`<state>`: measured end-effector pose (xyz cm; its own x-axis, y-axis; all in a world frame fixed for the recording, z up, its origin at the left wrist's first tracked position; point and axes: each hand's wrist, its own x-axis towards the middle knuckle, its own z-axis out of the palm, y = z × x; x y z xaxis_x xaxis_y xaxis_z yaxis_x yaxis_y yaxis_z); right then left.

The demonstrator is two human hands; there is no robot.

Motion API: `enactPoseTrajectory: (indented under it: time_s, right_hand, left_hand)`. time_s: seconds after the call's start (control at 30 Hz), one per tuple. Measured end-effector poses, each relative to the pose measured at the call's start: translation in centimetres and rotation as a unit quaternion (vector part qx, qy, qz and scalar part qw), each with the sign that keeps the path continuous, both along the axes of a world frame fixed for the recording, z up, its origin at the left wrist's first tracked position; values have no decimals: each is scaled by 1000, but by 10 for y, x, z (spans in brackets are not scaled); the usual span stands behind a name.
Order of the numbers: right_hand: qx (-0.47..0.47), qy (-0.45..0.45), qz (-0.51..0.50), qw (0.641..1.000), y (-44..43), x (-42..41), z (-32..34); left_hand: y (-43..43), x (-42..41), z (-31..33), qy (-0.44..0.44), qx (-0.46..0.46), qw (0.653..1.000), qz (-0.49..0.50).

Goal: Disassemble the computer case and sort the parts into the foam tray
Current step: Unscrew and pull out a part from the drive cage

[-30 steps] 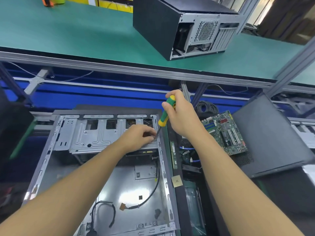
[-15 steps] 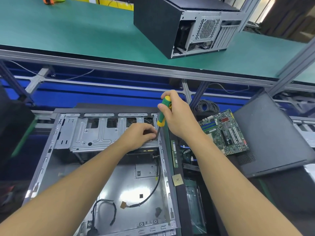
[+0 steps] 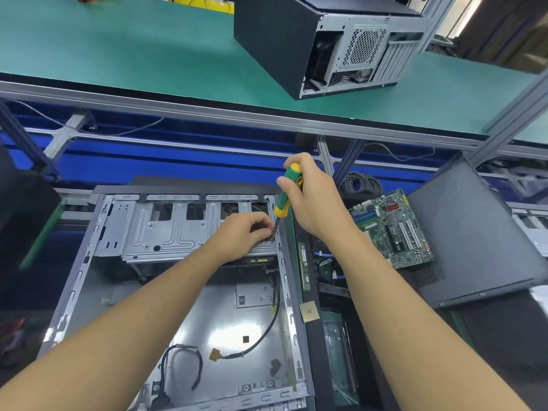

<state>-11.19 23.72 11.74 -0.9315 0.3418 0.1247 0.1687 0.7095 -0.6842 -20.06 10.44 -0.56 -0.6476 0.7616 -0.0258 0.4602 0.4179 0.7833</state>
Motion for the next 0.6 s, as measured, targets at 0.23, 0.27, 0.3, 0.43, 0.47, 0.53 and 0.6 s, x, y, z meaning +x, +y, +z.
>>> enactPoseTrajectory:
  time_s: [0.23, 0.27, 0.3, 0.43, 0.47, 0.53, 0.6]
  right_hand:
    - [82, 65, 6, 994, -3, 4, -3]
    - [92, 71, 9, 993, -4, 5, -4]
    - [96, 76, 12, 992, -5, 6, -5]
    - [79, 53, 16, 995, -5, 6, -1]
    - [93, 28, 18, 995, -3, 5, 3]
    - [148, -30, 16, 988, 0, 3, 12]
    - [200, -74, 5, 977, 1, 3, 18]
  left_hand:
    - [-3, 1, 2, -18, 7, 1000, -7]
    - [-4, 1, 3, -24, 12, 1000, -9]
    - [-4, 2, 3, -29, 17, 999, -11]
    - [-3, 2, 2, -25, 21, 999, -16]
    - [-3, 2, 2, -26, 22, 999, -15]
    - [-3, 2, 5, -44, 48, 998, -6]
    - [-4, 1, 13, -84, 106, 991, 7]
